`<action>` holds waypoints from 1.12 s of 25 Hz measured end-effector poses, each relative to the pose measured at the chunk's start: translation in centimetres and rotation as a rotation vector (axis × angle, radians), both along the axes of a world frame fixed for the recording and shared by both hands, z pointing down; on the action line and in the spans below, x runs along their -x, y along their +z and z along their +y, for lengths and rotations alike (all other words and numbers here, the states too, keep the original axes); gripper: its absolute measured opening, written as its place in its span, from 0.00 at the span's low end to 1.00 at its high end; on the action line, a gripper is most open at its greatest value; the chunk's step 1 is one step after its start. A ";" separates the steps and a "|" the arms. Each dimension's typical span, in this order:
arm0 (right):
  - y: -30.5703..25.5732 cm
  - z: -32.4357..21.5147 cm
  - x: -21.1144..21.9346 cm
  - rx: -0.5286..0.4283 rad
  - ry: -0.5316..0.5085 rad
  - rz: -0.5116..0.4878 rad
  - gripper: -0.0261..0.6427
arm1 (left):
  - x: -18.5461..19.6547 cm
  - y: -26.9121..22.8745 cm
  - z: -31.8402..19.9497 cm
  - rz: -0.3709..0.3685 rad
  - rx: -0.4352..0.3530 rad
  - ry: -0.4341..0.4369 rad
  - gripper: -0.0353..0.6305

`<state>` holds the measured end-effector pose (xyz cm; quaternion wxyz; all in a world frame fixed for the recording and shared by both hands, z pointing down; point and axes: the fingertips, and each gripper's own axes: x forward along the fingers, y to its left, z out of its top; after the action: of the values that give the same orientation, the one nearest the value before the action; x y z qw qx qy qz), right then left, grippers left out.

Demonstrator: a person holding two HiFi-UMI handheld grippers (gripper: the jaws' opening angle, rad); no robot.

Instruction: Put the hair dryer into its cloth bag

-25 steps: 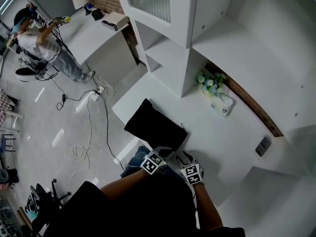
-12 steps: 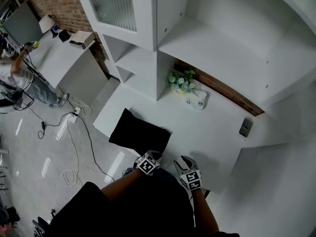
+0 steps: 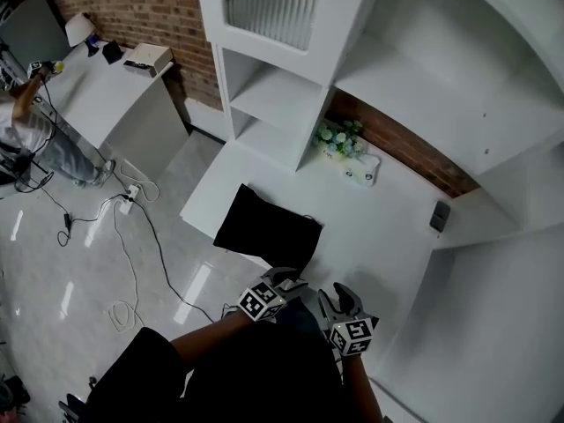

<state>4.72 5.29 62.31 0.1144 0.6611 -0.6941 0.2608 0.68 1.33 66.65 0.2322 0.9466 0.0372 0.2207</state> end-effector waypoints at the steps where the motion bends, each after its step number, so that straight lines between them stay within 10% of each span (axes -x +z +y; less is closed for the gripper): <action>1: -0.8 0.0 1.1 -0.011 0.003 0.008 0.32 | 1.0 -1.1 0.2 0.023 0.005 -0.009 0.32; 9: -8.2 0.9 7.8 -0.065 0.009 0.069 0.33 | 8.1 -7.9 1.7 0.144 0.055 -0.009 0.32; 13: -10.9 2.6 10.5 -0.079 0.022 0.104 0.33 | 10.3 -10.6 2.7 0.238 0.033 -0.008 0.16; 28: -21.2 11.7 11.0 -0.372 0.137 0.152 0.19 | 11.7 -23.0 12.9 0.378 -0.266 -0.168 0.08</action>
<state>-6.32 17.00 41.08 0.0241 0.7344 -0.6730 0.0846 -11.02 14.27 43.68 0.1117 0.9931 -0.0282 0.0226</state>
